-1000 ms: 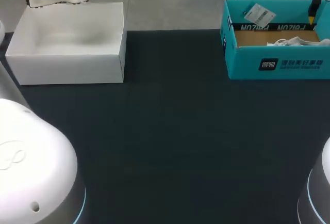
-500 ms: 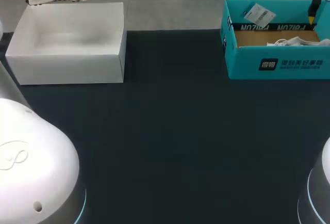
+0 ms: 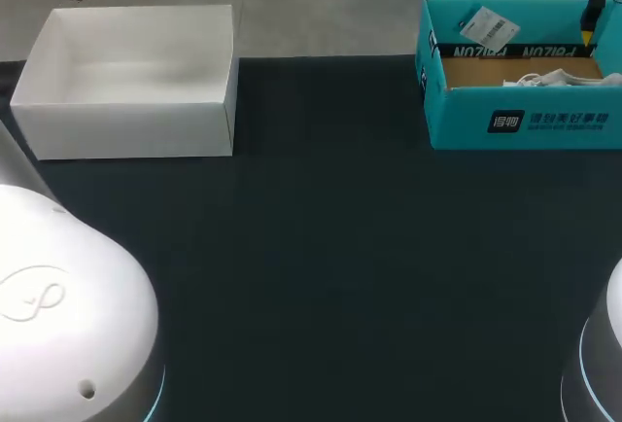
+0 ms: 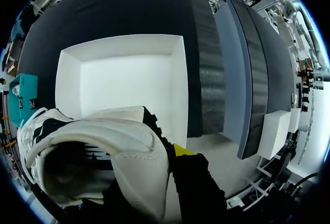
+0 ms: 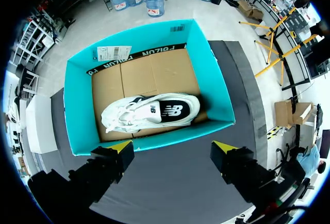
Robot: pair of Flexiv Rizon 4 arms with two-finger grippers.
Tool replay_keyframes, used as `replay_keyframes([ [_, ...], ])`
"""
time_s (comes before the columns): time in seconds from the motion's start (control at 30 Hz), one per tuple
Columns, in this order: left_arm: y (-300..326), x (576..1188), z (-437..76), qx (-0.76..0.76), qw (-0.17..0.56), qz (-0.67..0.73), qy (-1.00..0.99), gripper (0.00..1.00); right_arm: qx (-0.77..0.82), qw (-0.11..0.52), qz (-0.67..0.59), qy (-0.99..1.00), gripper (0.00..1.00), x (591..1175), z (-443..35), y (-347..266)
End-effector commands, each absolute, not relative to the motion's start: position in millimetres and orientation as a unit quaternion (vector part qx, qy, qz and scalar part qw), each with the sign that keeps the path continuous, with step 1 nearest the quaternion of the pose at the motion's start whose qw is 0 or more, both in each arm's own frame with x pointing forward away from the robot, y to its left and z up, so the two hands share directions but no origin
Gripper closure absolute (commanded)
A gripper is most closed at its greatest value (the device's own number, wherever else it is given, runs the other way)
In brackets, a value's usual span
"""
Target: Take the shoe out of the shoebox, open the shoe tongue, remove and reinsert the insole, then place the shoe into the shoebox
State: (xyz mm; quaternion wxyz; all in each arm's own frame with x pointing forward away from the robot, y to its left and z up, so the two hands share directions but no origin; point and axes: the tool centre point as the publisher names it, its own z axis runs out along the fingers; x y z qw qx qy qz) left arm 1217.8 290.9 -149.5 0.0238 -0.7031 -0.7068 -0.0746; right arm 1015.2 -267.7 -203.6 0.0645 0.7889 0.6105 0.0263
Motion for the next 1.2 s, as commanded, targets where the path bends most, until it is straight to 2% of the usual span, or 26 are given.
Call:
replay_keyframes([
  [0.03,275,1160,-144,-0.698,0.005,-0.130,-0.704,1.00,0.789,0.065,0.027,0.610,0.00,1015,-204,-267],
  [1.2,186,1038,-120,-0.695,-0.027,-0.140,-0.704,1.00,0.789,0.065,0.027,0.610,0.00,1015,-204,-267],
])
